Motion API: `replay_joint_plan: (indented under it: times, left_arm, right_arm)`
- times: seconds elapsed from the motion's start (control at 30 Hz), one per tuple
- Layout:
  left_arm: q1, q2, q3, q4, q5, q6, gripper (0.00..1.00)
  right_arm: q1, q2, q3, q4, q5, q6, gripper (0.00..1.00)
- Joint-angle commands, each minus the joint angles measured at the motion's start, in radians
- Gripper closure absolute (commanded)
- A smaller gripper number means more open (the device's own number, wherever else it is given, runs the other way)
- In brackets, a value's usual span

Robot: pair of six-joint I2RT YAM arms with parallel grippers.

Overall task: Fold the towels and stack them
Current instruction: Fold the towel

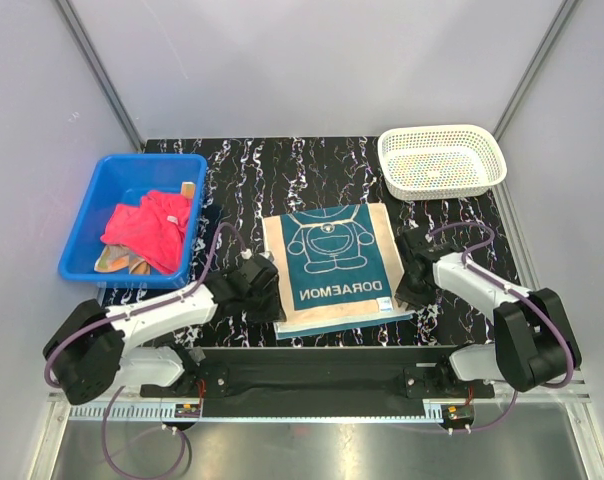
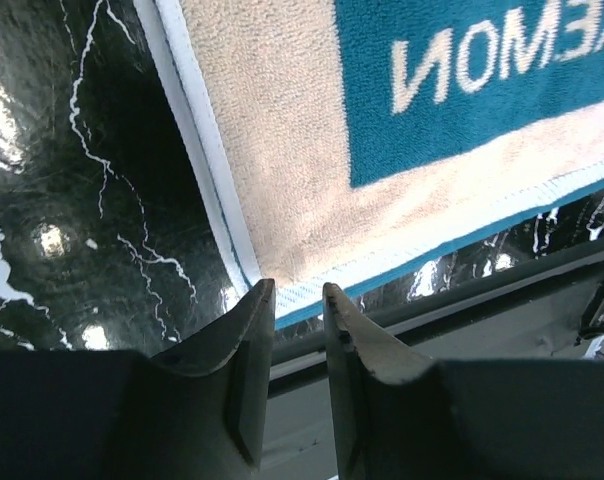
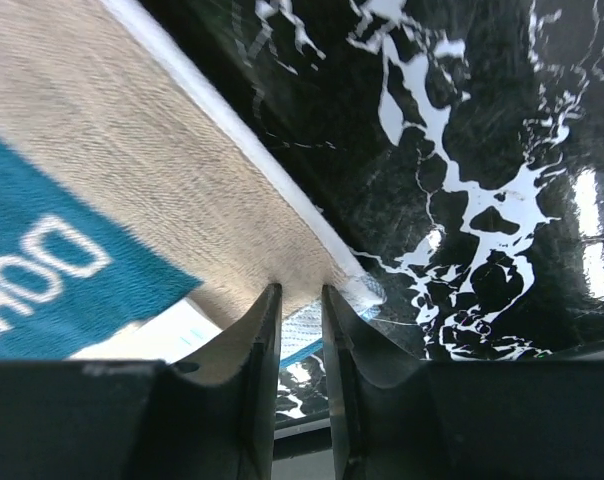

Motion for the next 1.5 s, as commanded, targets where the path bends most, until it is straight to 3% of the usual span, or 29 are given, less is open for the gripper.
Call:
replay_joint_plan:
  times: [0.0,0.27,0.53,0.63,0.73,0.87,1.03,1.2,1.3,1.37,1.47]
  left_arm:
    - [-0.006,0.050,0.003,0.046,-0.024,-0.008,0.69]
    - [-0.006,0.046,-0.016,-0.154,-0.224,-0.028,0.70]
    - [0.008,-0.086,0.120,-0.371,-0.392,-0.026,0.68]
    - [0.009,-0.104,0.162,-0.310,-0.355,0.042,0.64]
    - [0.011,-0.083,0.148,-0.138,-0.200,0.075,0.60]
    - [0.009,-0.009,0.080,-0.011,-0.105,0.044,0.59]
    - [0.011,0.081,0.023,-0.101,-0.183,-0.038,0.59]
    - [0.020,0.028,0.003,-0.170,-0.271,-0.075,0.57]
    - [0.043,-0.012,0.079,-0.190,-0.275,-0.028,0.51]
    - [0.070,-0.002,0.185,-0.140,-0.260,0.084,0.44]
    - [0.151,0.064,0.335,-0.054,-0.213,0.251,0.42]
  right_arm:
    - [0.020,-0.004,-0.036,0.051,-0.018,0.048,0.72]
    - [0.120,-0.041,-0.037,0.030,-0.030,0.126,0.69]
    - [0.139,-0.156,0.019,-0.037,0.012,0.128,0.66]
    - [0.139,-0.147,0.047,0.026,0.006,0.069,0.66]
    - [0.139,-0.092,0.037,0.100,-0.035,0.069,0.66]
    - [0.145,-0.027,-0.014,0.137,-0.044,0.100,0.67]
    - [0.168,-0.072,-0.095,0.145,-0.050,0.146,0.68]
    - [0.182,-0.150,-0.054,0.084,-0.041,0.141,0.67]
    - [0.180,-0.136,0.029,0.094,0.004,0.056,0.61]
    - [0.169,-0.100,0.131,0.149,0.029,-0.102,0.60]
    - [0.113,0.012,0.272,0.223,0.051,-0.269,0.62]
